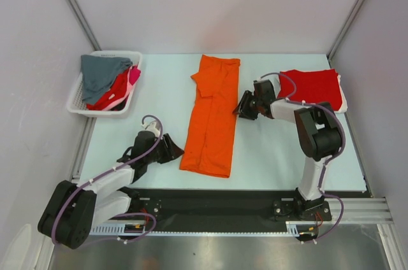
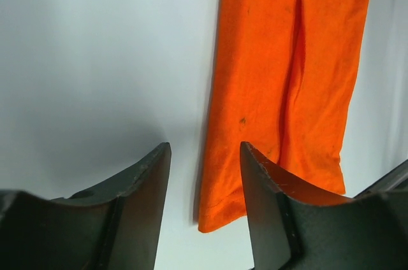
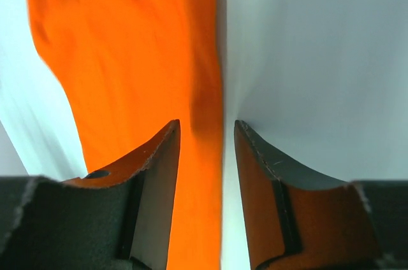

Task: Fold and stack the t-shirts
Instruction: Fold the tshirt

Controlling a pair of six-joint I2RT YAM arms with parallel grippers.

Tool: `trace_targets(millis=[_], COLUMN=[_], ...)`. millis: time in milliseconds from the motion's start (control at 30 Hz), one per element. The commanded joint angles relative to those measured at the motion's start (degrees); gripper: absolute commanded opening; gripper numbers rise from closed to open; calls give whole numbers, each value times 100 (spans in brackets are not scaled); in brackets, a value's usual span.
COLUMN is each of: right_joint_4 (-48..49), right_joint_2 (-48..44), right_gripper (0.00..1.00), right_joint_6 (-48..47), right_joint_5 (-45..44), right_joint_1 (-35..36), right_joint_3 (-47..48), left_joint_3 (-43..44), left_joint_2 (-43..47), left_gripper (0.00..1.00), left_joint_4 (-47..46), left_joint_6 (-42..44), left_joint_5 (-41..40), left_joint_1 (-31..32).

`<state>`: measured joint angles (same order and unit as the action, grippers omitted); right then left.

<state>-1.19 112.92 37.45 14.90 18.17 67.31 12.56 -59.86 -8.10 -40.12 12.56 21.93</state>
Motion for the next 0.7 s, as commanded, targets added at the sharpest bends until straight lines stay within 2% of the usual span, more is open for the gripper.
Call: trace_targets(millis=[0, 133, 267, 400, 667], right_joint_4=[-646, -716, -689, -821, -708], right_joint_2=[-558, -1245, -1904, -2432, -3188], right_gripper=[45, 42, 40, 38, 38], right_joint_6=[-142, -19, 306, 534, 1114], right_joint_5=[-215, -303, -312, -347, -145], right_joint_1=[177, 563, 1038, 1468, 1979], right_joint_3=[-867, -1876, -2597, -3030, -3777], left_joint_3=[-157, -280, -271, -333, -623], left_joint_2=[-131, -246, -369, -395, -88], left_gripper=[52, 50, 43, 40, 27], left_joint_4=[10, -166, -218, -245, -262], left_joint_6=[-22, -58, -40, -119, -286], left_joint_5=[247, 405, 528, 555, 625], left_joint_1=[-22, -14, -14, 109, 373])
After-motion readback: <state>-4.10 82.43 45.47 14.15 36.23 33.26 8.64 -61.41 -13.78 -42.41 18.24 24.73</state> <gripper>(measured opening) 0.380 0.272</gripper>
